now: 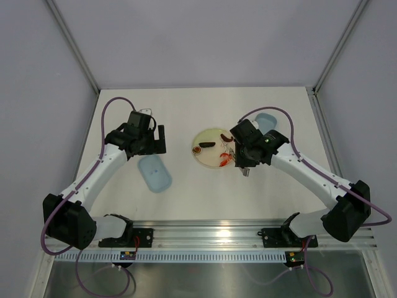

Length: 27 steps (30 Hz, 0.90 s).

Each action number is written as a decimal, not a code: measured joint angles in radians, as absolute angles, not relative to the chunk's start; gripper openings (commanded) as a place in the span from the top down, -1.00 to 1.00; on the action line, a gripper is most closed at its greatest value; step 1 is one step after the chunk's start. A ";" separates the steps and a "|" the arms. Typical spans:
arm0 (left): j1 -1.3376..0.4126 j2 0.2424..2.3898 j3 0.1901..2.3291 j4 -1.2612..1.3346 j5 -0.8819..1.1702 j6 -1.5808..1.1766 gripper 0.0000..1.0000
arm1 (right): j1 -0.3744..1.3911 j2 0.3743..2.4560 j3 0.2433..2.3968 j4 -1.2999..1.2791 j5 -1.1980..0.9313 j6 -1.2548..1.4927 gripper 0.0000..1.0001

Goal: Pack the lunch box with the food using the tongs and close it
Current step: Pick up the fake food from the plate.

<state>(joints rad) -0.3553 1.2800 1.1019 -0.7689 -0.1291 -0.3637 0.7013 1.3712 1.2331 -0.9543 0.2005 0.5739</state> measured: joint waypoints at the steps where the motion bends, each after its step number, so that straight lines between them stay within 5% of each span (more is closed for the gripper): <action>1: -0.355 1.280 1.102 -0.769 -0.129 -0.364 -0.98 | 0.703 1.368 1.228 -0.958 0.201 0.579 0.40; 27: -0.361 1.280 1.102 -0.769 -0.129 -0.364 -0.98 | 0.736 1.513 1.272 -0.889 0.197 0.568 0.42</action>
